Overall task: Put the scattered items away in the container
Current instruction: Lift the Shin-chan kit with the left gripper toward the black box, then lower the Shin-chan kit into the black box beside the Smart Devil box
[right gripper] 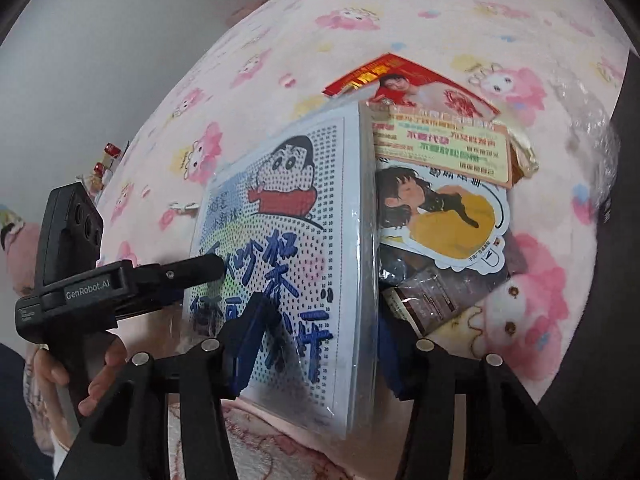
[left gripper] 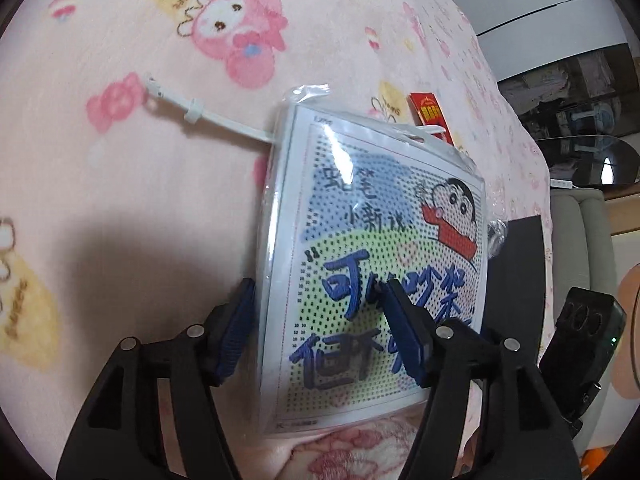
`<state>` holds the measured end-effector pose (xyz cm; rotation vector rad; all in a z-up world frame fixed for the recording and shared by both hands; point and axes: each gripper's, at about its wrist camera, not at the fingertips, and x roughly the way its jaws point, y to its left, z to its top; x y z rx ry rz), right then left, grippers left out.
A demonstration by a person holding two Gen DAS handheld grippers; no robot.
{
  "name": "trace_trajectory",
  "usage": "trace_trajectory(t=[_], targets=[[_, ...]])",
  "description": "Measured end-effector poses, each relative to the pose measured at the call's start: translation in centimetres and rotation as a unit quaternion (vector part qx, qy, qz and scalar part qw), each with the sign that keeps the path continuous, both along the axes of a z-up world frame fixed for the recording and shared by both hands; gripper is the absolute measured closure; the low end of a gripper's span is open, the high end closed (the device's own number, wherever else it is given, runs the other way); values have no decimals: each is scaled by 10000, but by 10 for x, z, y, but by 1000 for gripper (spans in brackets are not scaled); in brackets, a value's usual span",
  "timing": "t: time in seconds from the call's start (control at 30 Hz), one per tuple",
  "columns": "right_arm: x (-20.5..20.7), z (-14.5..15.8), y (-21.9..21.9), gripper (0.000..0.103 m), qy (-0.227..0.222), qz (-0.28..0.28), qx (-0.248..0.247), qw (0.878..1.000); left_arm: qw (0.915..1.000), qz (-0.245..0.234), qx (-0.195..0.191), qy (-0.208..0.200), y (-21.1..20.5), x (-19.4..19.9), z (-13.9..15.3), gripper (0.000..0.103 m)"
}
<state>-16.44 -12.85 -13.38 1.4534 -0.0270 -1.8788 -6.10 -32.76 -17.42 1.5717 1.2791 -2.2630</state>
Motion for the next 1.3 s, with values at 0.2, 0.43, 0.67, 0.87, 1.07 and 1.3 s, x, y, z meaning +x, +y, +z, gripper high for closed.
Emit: trace_trajectory(t=[0.2, 0.43, 0.67, 0.87, 1.07, 1.3], targets=[[6, 42, 30, 59, 82, -332, -454, 9984, 9981, -217, -82, 565, 20, 14, 49, 50], [35, 108, 86, 58, 677, -608, -639, 9938, 9923, -633, -109, 1062, 70, 10, 104, 50], [52, 131, 159, 58, 889, -939, -713, 9890, 9856, -1120, -263, 1243, 137, 0, 133, 49], [56, 134, 226, 58, 955, -1419, -730, 9826, 9778, -1618, -313, 1293, 201, -24, 145, 49], [55, 140, 281, 58, 1115, -1784, -583, 9759, 9723, -1975, -244, 1222, 256, -46, 151, 49], [22, 143, 318, 56, 1167, -1993, -478, 9718, 9659, -2239, -443, 1219, 300, -91, 162, 44]])
